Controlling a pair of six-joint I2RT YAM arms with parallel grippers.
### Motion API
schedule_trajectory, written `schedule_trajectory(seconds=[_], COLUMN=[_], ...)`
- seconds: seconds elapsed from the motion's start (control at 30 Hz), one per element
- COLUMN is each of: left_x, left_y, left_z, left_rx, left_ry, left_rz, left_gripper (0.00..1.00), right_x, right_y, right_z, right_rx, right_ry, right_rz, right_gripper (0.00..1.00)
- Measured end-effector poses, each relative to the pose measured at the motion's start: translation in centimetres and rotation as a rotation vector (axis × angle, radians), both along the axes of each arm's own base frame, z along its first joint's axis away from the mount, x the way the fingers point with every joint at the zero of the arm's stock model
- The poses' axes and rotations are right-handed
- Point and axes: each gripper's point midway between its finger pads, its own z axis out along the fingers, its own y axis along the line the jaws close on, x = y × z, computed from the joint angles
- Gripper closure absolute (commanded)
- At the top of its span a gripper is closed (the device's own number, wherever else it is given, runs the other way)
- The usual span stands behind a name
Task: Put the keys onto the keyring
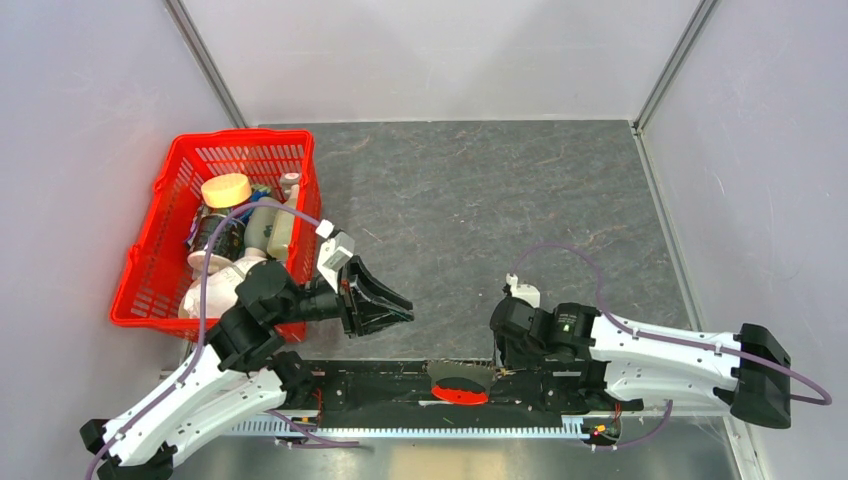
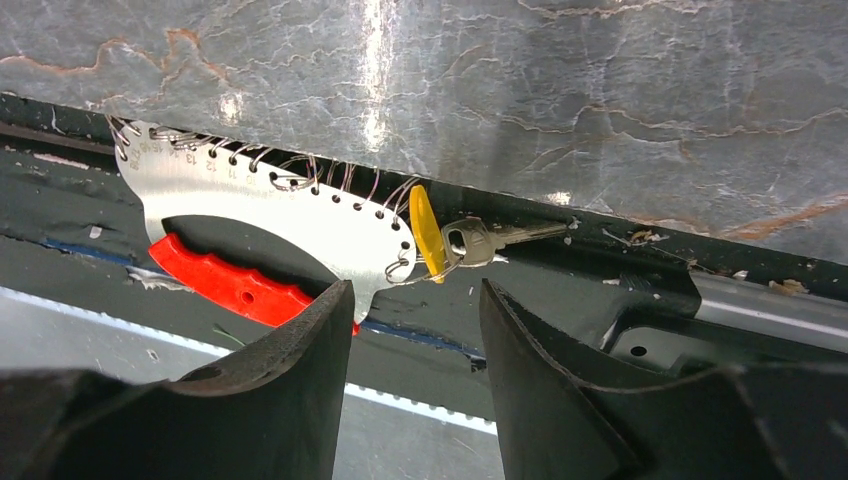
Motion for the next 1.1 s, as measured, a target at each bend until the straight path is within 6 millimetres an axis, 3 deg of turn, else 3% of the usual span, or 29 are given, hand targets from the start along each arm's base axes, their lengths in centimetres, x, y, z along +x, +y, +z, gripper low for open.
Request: schedule_trajectory(seconds=[0.8,1.1], left_x=[-0.2,-0.4], left_y=[0.3,0.4], left_z=[0.3,0.6], left_rx=[-0.012,-0.02], left_ry=[-0.011,-0.018], left_rz=[0.0,0.0], left_gripper=[0.63,0.63], right_x=[-1.1,-1.4], right_y=[0.6,0.7], right_z=[-2.9,-3.8], right_rx=[0.018,-0.009], right_ry=[0.09,0.119], right_rz=[-0.079,-0.085], right_gripper=[0.44,0.63])
